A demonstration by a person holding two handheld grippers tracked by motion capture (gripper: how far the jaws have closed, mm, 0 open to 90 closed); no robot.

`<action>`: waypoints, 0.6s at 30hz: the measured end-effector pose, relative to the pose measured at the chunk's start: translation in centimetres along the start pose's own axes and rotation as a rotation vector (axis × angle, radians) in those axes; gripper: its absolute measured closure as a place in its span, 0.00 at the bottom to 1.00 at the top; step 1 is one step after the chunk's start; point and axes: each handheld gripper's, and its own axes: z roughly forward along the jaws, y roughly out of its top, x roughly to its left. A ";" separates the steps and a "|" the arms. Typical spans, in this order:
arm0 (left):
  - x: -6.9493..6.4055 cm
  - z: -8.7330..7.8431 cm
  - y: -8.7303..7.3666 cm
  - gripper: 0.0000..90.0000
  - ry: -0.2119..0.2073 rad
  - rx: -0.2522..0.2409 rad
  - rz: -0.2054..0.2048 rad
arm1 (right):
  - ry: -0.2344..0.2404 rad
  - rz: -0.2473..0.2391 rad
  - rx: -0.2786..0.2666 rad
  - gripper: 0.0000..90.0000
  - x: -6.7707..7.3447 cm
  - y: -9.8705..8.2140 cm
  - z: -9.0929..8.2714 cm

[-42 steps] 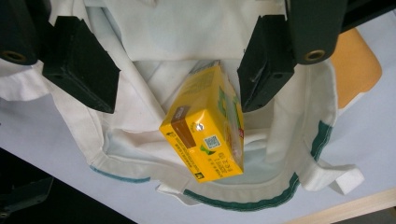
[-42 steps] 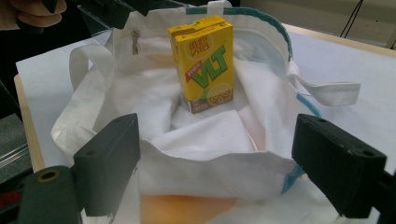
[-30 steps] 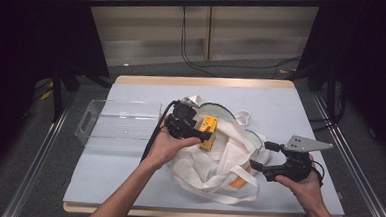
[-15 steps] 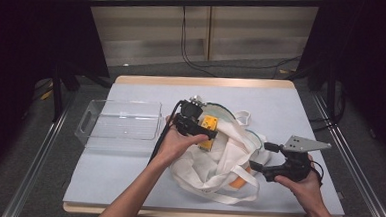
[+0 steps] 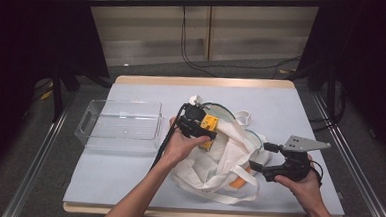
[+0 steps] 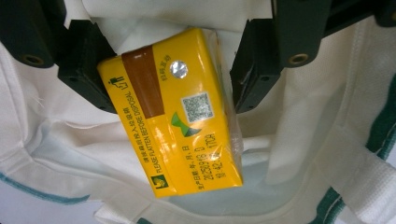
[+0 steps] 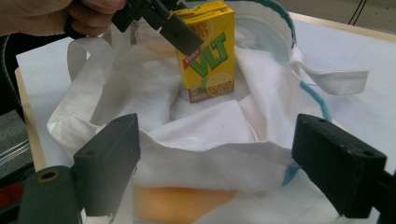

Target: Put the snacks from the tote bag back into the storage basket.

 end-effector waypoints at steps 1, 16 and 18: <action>0.1 -0.1 0.0 0.44 -0.014 -0.009 0.004 | -0.002 0.003 0.001 0.17 0.0 0.0 0.0; 0.5 -1.4 0.0 0.55 -0.040 -0.041 0.056 | -0.005 0.010 -0.004 0.17 -0.1 0.0 -0.1; 0.6 -1.7 0.1 0.55 -0.044 -0.053 0.062 | -0.003 0.009 -0.007 0.17 0.0 0.0 -0.2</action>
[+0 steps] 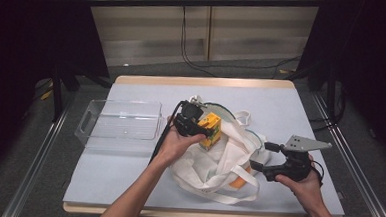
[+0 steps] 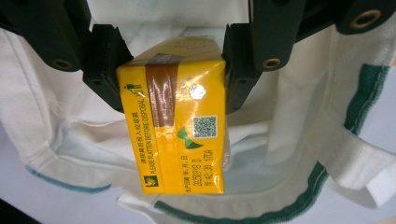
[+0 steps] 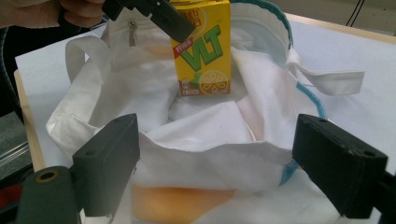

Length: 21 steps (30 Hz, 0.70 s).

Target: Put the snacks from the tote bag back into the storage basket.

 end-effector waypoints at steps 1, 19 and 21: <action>0.1 -0.1 0.0 0.55 -0.002 -0.005 -0.003 | 0.002 -0.003 -0.003 0.17 0.0 0.0 0.0; 0.7 -3.5 -0.5 0.55 -0.091 -0.041 0.132 | 0.016 -0.007 -0.012 0.16 0.3 0.0 0.1; 0.8 -3.8 -0.6 0.55 -0.105 -0.049 0.136 | 0.016 -0.006 -0.008 0.16 0.3 0.0 0.2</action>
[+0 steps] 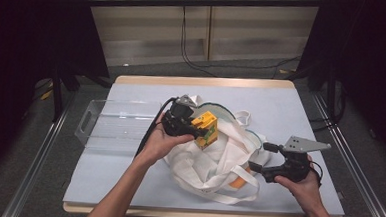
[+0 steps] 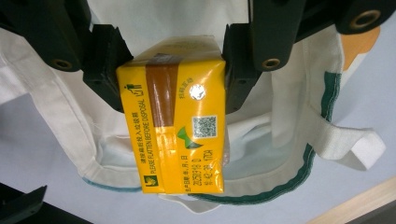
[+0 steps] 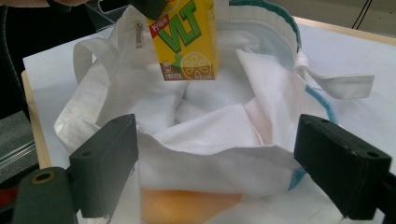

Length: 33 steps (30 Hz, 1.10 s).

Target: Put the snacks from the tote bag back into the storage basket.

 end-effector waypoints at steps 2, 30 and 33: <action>0.1 -0.3 0.0 0.55 0.003 0.012 0.012 | 0.002 0.001 -0.001 0.16 0.0 0.0 0.0; 2.1 -5.8 1.4 0.55 -0.067 -0.103 0.055 | 0.006 0.001 -0.015 0.15 0.1 0.1 -0.3; 2.4 -6.3 1.6 0.55 -0.075 -0.099 0.080 | 0.005 0.000 -0.014 0.15 0.1 0.1 -0.2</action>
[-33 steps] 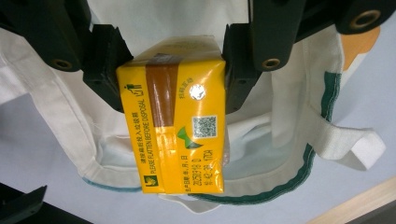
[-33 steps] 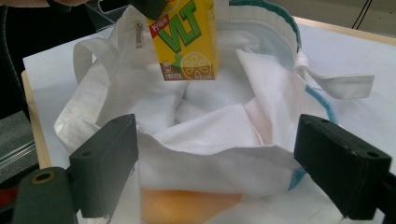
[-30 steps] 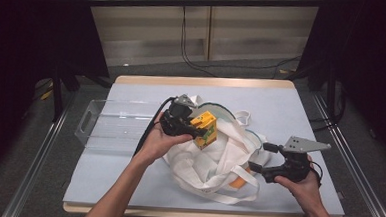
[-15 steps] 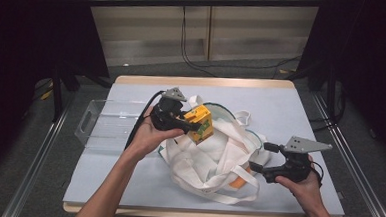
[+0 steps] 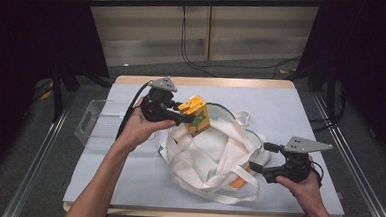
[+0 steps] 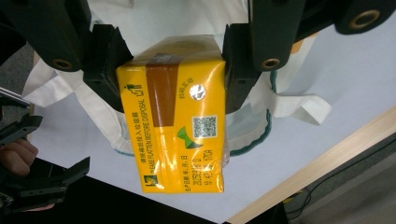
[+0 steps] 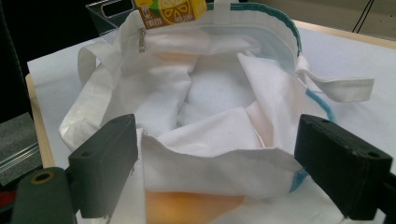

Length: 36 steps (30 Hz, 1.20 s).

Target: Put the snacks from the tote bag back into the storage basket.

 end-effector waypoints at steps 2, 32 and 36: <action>0.3 -0.5 0.1 0.55 -0.001 -0.001 0.007 | -0.001 0.000 -0.002 0.15 0.0 0.0 0.0; 4.3 -5.8 -0.7 0.55 0.008 -0.038 -0.015 | -0.002 -0.003 0.001 0.14 0.0 0.0 0.0; 4.9 -6.7 -0.9 0.55 0.036 -0.034 -0.012 | -0.005 0.005 0.006 0.14 0.0 -0.1 0.0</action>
